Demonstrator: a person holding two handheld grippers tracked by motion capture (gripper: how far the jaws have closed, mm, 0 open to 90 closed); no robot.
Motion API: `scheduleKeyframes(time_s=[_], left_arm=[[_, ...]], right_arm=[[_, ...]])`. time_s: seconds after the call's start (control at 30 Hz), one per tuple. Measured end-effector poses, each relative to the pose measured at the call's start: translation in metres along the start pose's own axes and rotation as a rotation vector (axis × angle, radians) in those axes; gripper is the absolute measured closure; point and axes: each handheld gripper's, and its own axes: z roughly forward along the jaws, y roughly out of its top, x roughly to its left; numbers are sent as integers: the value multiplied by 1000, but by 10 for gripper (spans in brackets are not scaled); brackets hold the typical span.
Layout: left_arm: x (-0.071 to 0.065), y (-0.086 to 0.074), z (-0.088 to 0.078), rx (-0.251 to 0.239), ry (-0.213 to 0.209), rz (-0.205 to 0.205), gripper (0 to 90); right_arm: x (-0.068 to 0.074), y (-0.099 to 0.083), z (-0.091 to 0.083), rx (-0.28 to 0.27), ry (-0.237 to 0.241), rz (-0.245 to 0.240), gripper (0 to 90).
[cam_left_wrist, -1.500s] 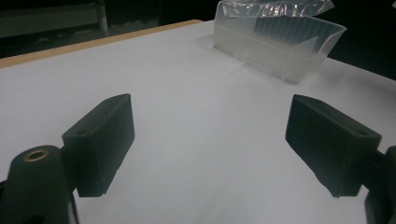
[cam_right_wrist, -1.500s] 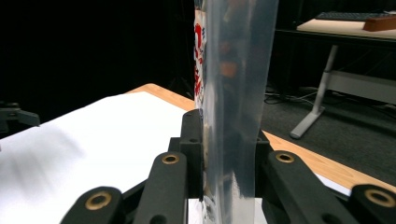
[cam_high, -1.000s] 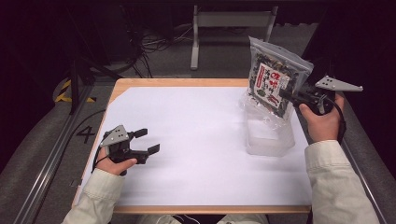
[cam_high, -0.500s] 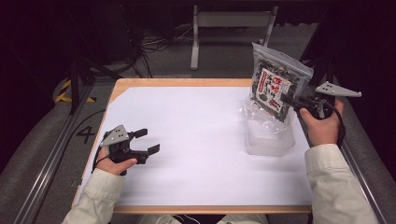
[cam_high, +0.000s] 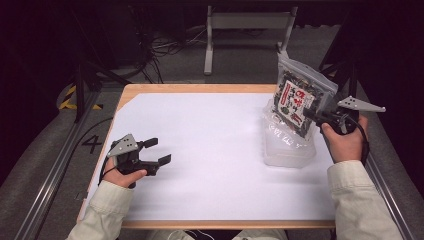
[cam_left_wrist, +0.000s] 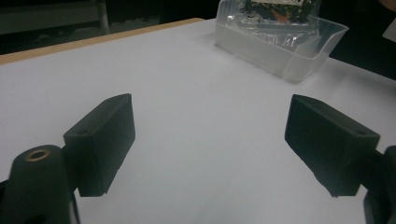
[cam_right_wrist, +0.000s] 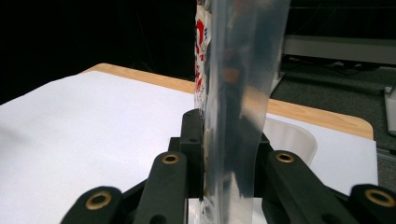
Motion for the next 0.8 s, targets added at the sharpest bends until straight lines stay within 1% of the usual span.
scheduleKeyframes(time_s=[0.33, 0.47, 0.63, 0.67, 0.7, 0.77, 0.8], left_arm=[[0, 0, 0, 2, 1, -2, 171], [0, 0, 0, 3, 0, 5, 171], [0, 0, 0, 5, 1, -2, 171], [0, 0, 0, 5, 0, -2, 171], [0, 0, 0, 3, 1, -1, 171], [0, 0, 0, 3, 1, -2, 171], [1, 0, 0, 1, 3, 5, 171]], right_arm=[[1, -10, -1, 23, -8, 0, 762], [0, -10, -2, 42, -9, 7, 763], [2, -10, -3, 62, -5, 2, 764], [2, -10, -3, 75, -6, 3, 764], [6, -11, 0, 140, -11, -29, 765], [9, -15, 5, 161, -13, -56, 764], [10, -16, 6, 164, -14, -56, 764]])
